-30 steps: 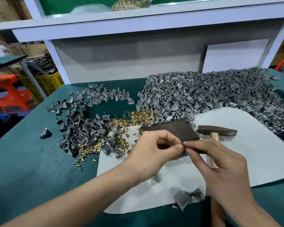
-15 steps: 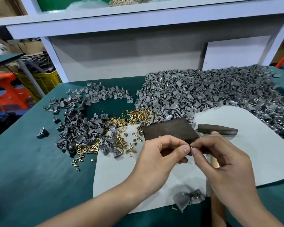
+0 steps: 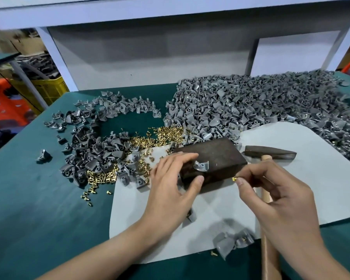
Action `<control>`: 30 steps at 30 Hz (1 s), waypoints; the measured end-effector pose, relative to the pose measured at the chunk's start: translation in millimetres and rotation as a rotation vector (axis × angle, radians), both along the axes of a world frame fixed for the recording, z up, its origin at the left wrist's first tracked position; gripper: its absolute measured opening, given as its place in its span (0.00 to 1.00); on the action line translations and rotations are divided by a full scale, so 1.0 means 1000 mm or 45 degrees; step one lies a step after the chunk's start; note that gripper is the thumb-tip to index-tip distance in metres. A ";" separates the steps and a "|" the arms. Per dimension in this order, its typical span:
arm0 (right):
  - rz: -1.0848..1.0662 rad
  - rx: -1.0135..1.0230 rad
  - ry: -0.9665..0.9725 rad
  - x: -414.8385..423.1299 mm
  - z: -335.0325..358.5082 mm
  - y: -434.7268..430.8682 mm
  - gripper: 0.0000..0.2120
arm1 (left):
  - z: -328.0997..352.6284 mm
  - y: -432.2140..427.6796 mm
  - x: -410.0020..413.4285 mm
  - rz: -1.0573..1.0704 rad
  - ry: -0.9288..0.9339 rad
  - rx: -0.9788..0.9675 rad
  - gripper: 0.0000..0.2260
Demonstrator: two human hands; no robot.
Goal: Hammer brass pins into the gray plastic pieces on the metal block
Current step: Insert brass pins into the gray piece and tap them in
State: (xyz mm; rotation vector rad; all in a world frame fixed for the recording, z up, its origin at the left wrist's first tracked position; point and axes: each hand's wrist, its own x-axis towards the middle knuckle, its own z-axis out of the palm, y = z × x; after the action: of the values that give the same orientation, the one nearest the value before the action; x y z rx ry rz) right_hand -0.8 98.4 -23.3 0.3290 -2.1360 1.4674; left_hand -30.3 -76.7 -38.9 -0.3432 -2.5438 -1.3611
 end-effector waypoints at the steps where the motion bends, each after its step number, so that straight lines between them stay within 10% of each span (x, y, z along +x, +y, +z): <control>1: -0.005 0.014 0.000 0.000 0.000 0.000 0.09 | 0.000 0.002 -0.001 -0.008 0.004 0.009 0.15; 30: 0.124 0.390 -0.290 -0.059 0.001 -0.011 0.08 | -0.010 0.001 -0.026 -0.067 -0.042 0.486 0.03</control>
State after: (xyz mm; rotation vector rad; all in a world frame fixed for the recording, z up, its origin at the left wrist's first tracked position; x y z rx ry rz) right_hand -60.1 87.5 -21.8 0.3969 -2.5684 1.2781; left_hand -56.8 -75.7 -49.1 -0.3170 -2.2432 -1.8401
